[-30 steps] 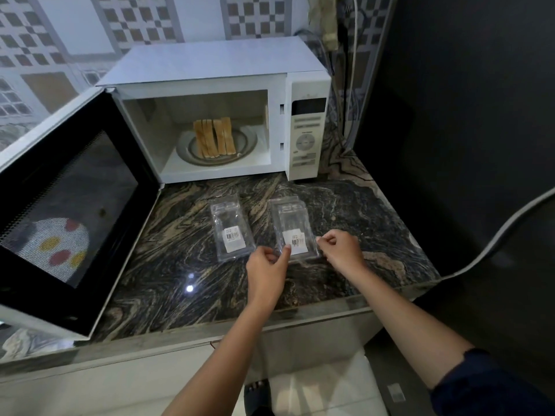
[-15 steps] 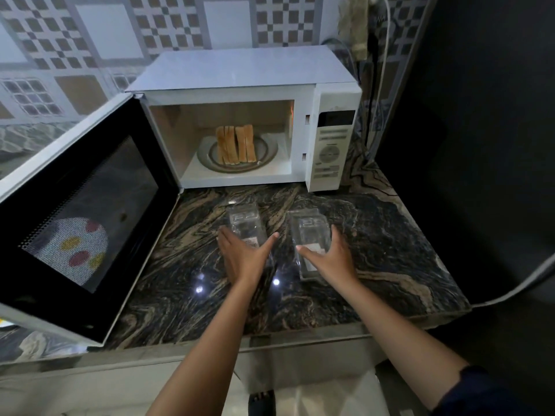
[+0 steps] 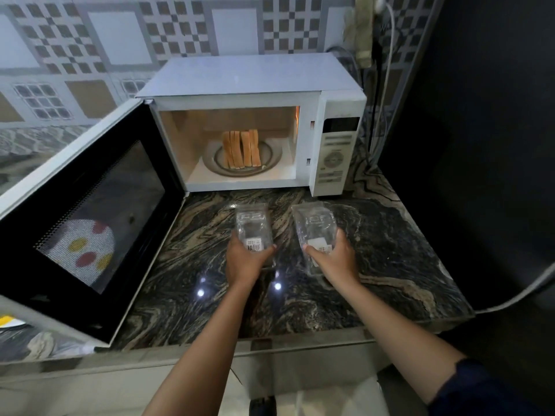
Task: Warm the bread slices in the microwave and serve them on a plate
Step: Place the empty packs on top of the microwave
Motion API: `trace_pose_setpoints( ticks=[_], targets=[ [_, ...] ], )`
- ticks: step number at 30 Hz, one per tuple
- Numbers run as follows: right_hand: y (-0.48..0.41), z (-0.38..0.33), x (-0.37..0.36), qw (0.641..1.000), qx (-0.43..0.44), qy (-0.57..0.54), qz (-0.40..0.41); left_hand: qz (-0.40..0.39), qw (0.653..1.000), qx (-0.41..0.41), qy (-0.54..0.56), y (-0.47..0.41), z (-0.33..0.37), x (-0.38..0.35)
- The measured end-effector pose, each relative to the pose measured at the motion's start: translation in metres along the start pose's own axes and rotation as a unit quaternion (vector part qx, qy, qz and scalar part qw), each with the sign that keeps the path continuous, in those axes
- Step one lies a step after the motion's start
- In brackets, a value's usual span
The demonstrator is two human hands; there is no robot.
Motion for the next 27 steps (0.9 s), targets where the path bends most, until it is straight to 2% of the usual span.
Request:
trace_pose_setpoints(
  ticks=[5, 10, 14, 19, 23, 27],
  targets=[
    [0.005, -0.042, 0.037, 0.994, 0.076, -0.024, 0.071, -0.016, 0.994, -0.027, 0.102, 0.002, 0.039, 0.013],
    [0.004, -0.1, 0.082, 0.977, 0.154, -0.048, 0.141, 0.028, 0.978, -0.171, 0.113, 0.005, 0.118, 0.042],
    [-0.009, -0.15, 0.114, 0.965, 0.194, -0.05, 0.169, 0.05, 0.963, -0.24, 0.109, -0.011, 0.179, 0.058],
    [-0.046, -0.207, 0.131, 0.97, 0.199, -0.064, 0.127, 0.052, 0.961, -0.257, 0.085, -0.05, 0.24, 0.064],
    [-0.088, -0.25, 0.133, 0.977, 0.188, -0.061, 0.078, 0.043, 0.968, -0.225, 0.103, -0.095, 0.269, 0.061],
    [-0.132, -0.279, 0.131, 0.986, 0.159, -0.03, 0.042, 0.032, 0.979, -0.185, 0.076, -0.153, 0.282, 0.057]
  ],
)
Point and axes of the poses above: each hand's wrist, its own y-axis away from the middle knuckle, its own x-axis out of the back of the hand, z = x × y, the point moved 7 cm from there along -y, towards the middle knuckle, and after that the axes turned 12 degrees about y, right-handed, at the moved point
